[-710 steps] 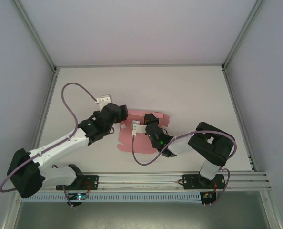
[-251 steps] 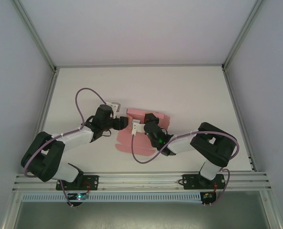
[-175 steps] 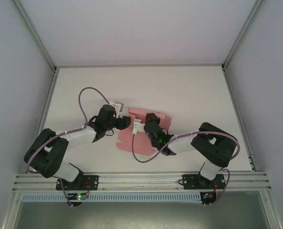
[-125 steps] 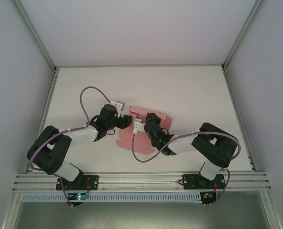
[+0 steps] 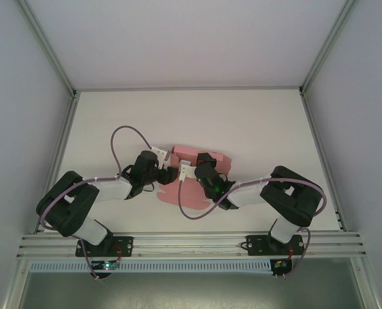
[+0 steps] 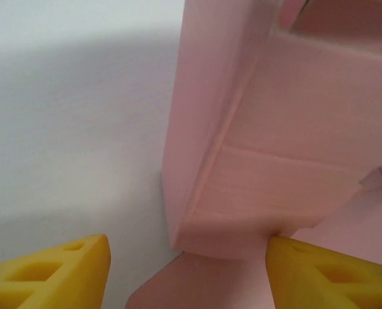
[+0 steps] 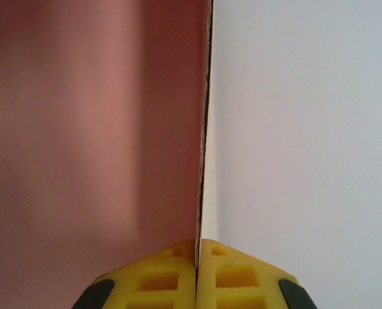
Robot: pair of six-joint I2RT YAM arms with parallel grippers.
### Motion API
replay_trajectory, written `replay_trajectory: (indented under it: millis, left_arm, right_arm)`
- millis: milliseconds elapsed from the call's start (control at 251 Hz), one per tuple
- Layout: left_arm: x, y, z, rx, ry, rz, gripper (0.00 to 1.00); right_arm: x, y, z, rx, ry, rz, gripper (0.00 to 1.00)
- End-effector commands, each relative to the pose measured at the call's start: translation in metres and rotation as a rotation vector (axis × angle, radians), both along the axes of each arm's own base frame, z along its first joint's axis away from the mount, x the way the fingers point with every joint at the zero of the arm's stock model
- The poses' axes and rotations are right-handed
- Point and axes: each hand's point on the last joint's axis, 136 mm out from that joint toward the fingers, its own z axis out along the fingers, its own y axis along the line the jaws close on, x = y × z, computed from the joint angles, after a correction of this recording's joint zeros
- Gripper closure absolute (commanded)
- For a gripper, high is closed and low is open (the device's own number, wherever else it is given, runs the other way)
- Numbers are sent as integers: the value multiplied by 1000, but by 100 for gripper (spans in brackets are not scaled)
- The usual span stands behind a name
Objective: Assemble paper box
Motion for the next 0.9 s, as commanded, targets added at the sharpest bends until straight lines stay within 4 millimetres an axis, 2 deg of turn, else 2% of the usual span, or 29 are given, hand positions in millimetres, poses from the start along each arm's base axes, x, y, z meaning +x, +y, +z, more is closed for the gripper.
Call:
replay_trajectory:
  millis: [0,303,487,595,690,898]
  left_arm:
    - [11,-9,22,-25,-115,-27,38]
    - [24,-8,29,10,-165,-9,44]
    - [24,-18,40,-17,-187,-56,44]
    - [24,-16,47,-9,-215,-59,44]
    - [23,-16,54,-10,-241,-71,47]
    - [27,-24,51,-18,-235,-96,50]
  right_arm:
    - [-17,2,-35,-87,122,65,100]
    - [-20,5,-37,-93,136,80,100]
    - [-21,6,-39,-98,146,83,100]
    - [-21,5,-39,-96,146,84,100]
    - [-22,6,-38,-88,147,88,100]
    - [-25,8,-38,-77,163,103,100]
